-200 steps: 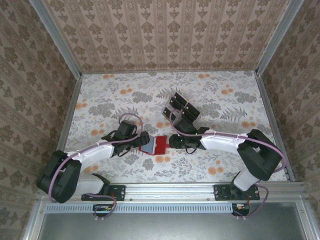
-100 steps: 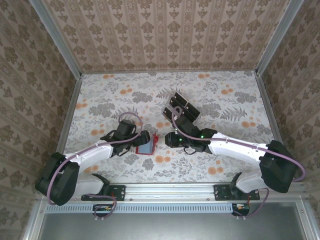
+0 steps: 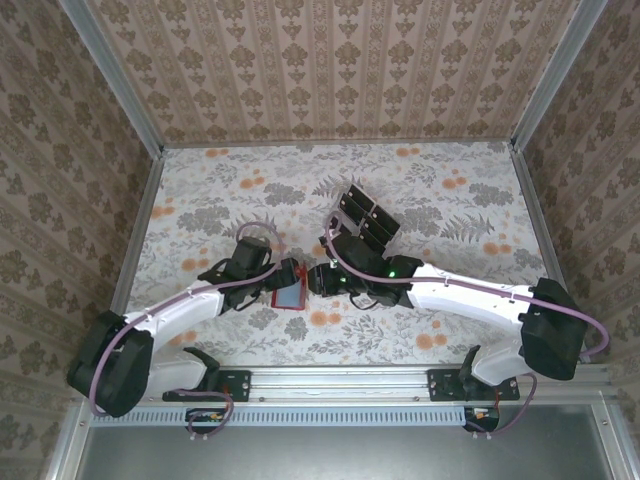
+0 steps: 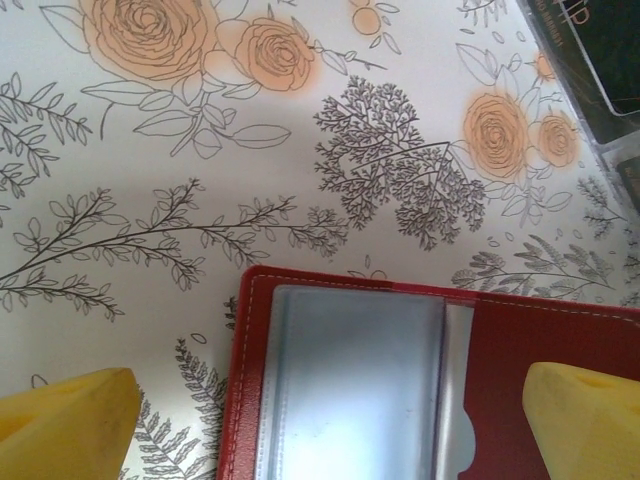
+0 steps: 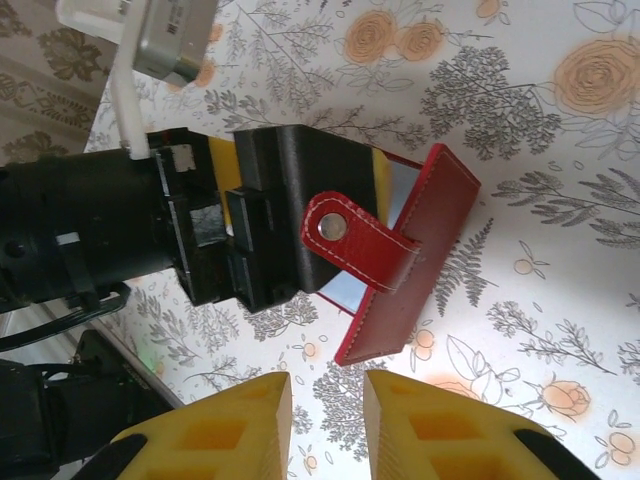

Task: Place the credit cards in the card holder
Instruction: Open the card holder at the center of the table.

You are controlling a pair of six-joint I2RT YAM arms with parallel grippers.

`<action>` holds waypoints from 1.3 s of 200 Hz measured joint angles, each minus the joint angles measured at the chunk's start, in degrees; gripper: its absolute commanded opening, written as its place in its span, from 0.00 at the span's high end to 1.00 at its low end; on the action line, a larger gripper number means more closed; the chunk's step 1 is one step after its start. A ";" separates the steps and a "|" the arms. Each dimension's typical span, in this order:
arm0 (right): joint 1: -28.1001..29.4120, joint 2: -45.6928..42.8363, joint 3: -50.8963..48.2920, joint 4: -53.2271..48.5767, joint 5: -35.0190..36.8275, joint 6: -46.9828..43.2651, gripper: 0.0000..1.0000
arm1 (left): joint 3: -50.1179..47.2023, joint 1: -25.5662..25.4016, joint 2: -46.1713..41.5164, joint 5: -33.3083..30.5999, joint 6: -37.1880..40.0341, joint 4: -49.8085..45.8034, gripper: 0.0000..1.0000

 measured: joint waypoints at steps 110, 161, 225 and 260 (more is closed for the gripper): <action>-12.76 -17.25 -10.58 -4.48 3.28 0.00 0.65 | 10.05 -17.84 17.14 -4.48 -2.97 2.56 0.00; -13.16 -17.25 -11.56 -4.83 1.84 0.00 0.65 | 16.83 -22.21 23.50 -9.33 -3.02 -0.55 0.00; -13.25 -16.63 -11.56 -4.02 0.22 0.07 0.65 | 17.64 -22.16 17.66 -12.79 -2.08 -7.85 0.00; -13.09 -15.50 -11.41 -3.69 -0.24 0.07 0.65 | 17.31 -21.38 10.01 -14.64 -1.49 -8.50 0.00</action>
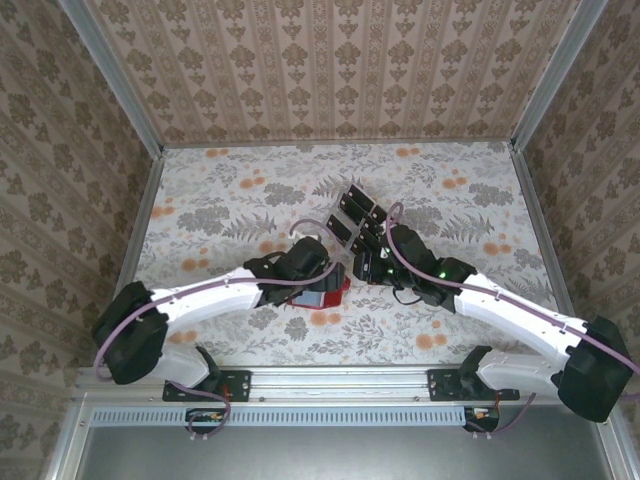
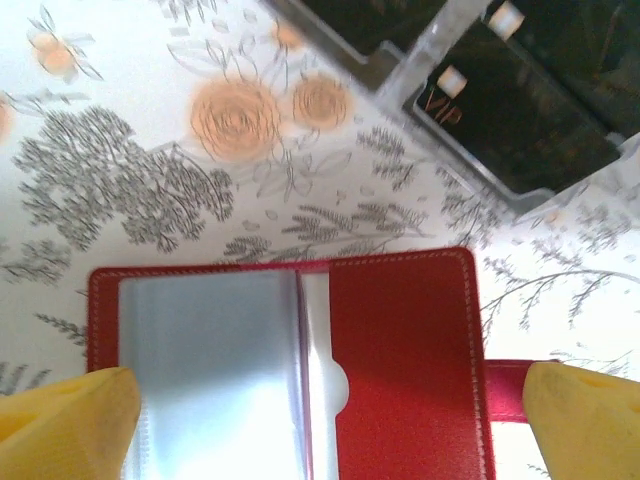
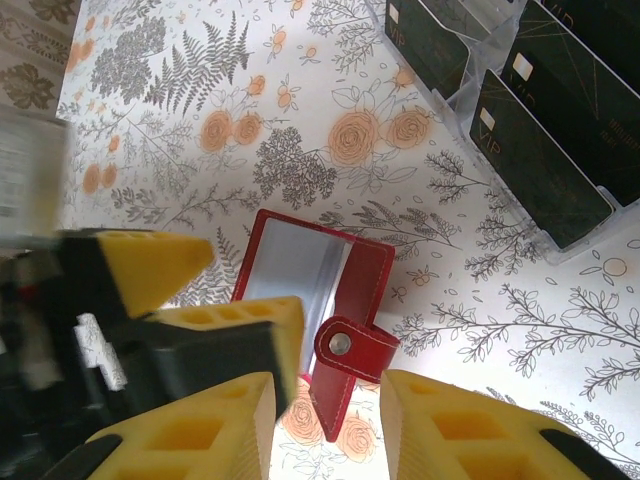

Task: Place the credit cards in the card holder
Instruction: Open the card holder at the center of the table, then turn over the card slot at the card holder.

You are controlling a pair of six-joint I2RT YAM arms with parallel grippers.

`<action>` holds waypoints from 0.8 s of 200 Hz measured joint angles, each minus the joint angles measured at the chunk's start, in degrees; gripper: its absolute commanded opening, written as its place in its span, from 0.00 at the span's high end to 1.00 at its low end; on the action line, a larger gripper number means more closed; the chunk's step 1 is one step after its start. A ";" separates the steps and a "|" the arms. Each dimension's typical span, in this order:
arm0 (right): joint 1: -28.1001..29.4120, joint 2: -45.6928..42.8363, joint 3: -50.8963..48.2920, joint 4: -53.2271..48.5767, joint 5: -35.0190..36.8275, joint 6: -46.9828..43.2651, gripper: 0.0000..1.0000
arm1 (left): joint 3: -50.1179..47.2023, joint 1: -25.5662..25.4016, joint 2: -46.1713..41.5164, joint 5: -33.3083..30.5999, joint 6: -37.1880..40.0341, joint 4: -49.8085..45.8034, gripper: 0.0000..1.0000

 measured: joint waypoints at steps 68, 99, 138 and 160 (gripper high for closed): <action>6.82 10.62 7.56 1.29 -0.39 -0.02 0.72 | -6.21 7.34 -12.66 -5.09 0.00 -3.80 0.00; 9.73 17.99 10.45 2.99 -1.31 0.07 0.84 | -8.76 12.85 -17.66 -5.55 0.09 -5.77 0.00; 10.54 23.80 11.69 3.37 -1.99 -0.52 0.91 | -11.39 17.94 -20.06 -4.57 1.03 -6.64 0.00; 9.88 25.31 11.43 3.54 -1.49 -0.94 0.94 | -12.00 19.08 -19.93 -3.26 1.75 -6.64 0.00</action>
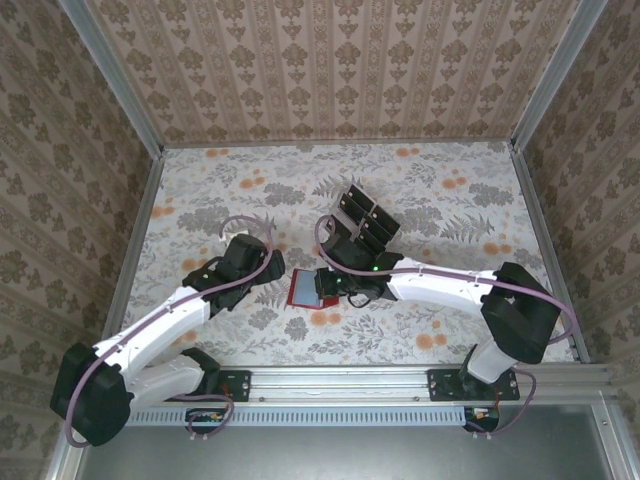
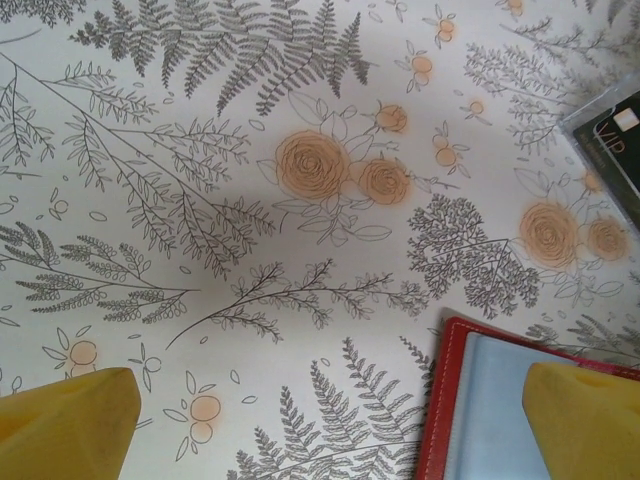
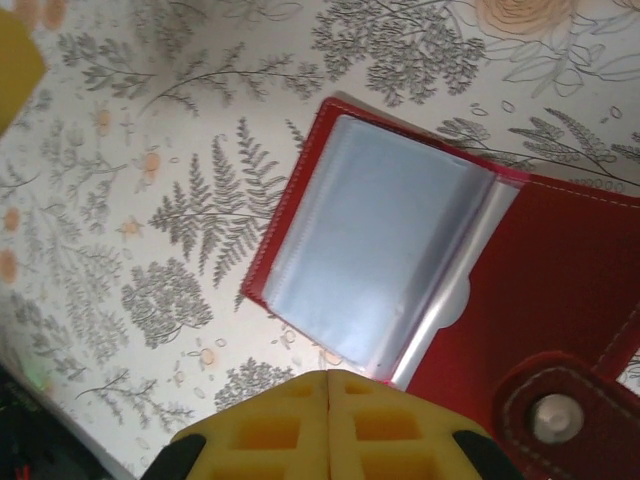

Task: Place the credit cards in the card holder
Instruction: Turn over the card slot at the card holder.

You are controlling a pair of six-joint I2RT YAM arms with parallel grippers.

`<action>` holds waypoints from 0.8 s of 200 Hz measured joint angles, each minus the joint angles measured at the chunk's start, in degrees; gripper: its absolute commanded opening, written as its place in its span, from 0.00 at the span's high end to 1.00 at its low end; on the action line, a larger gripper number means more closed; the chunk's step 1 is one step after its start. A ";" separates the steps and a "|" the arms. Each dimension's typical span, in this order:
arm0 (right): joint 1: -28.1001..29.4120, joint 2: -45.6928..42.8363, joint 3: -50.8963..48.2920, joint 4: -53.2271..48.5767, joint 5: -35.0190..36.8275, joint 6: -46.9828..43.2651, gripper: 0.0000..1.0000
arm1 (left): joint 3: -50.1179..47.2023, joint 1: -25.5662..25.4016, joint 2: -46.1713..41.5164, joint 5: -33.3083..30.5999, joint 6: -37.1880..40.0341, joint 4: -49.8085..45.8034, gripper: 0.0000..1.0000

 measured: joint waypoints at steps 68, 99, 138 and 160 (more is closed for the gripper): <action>-5.29 5.25 -7.89 3.54 0.81 -0.44 1.00 | -0.22 0.02 3.43 4.94 2.60 1.64 0.00; -5.44 6.29 -8.13 7.08 0.79 -0.50 1.00 | -0.55 0.96 5.86 8.70 3.91 4.48 0.00; -5.55 6.93 -8.81 10.43 0.76 -0.46 1.00 | -4.15 3.58 7.76 14.93 4.09 10.64 0.00; -5.62 7.15 -9.18 11.89 0.76 -0.46 1.00 | -5.49 4.55 8.68 17.81 4.02 13.33 0.00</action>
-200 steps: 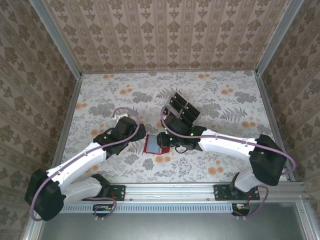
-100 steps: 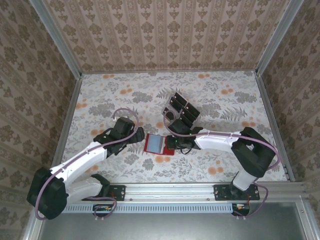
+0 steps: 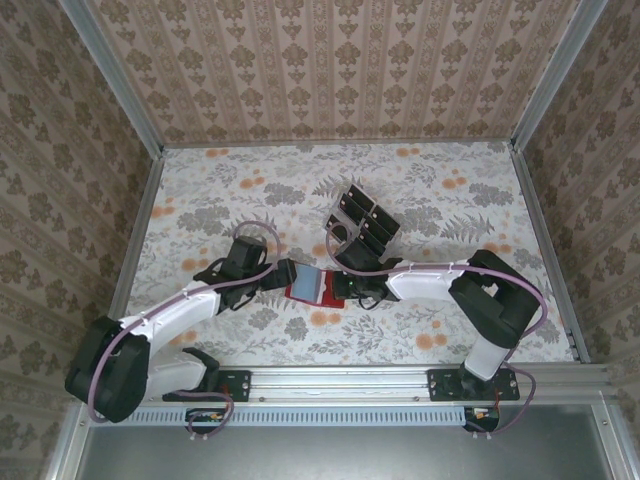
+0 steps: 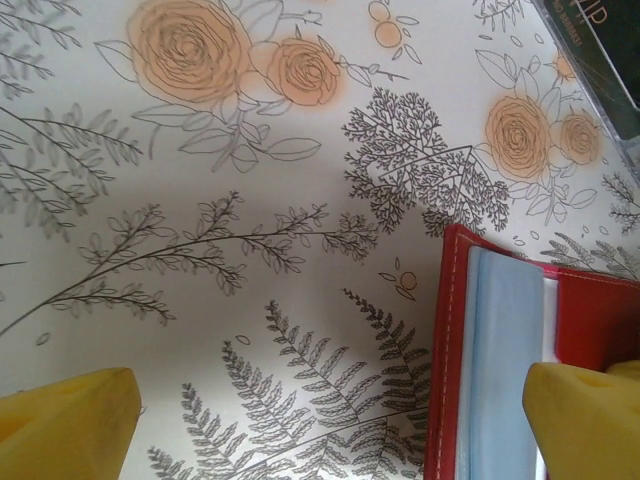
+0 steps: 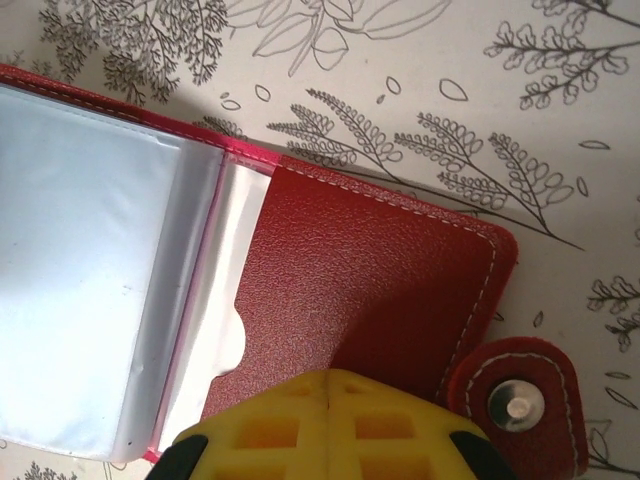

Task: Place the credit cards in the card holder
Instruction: Turn over the card slot at the card holder.

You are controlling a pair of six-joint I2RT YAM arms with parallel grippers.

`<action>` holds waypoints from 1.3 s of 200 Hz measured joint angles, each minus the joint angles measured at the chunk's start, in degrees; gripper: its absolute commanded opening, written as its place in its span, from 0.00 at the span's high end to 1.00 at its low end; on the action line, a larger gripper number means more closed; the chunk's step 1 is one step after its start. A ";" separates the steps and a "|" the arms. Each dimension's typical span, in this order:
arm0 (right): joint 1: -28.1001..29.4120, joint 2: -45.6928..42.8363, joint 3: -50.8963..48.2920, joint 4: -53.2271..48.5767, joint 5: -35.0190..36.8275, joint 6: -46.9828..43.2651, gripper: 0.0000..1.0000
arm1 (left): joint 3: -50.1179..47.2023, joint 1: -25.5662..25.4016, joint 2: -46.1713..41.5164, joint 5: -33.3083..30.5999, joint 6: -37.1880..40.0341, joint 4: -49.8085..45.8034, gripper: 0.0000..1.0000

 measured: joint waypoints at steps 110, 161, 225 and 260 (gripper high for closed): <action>-0.24 0.37 -0.72 2.58 -0.02 0.04 1.00 | -1.79 2.21 5.66 8.17 -2.89 11.80 0.29; -0.26 0.46 -0.72 2.67 -0.04 0.04 1.00 | -3.37 2.47 7.91 9.53 -3.74 15.15 0.41; -0.31 0.46 -0.74 2.73 -0.09 0.04 1.00 | -4.11 2.97 9.05 10.80 -4.52 18.32 0.64; -0.35 0.48 -0.74 2.73 -0.22 0.04 1.00 | -4.17 2.97 9.03 11.04 -4.92 19.21 0.71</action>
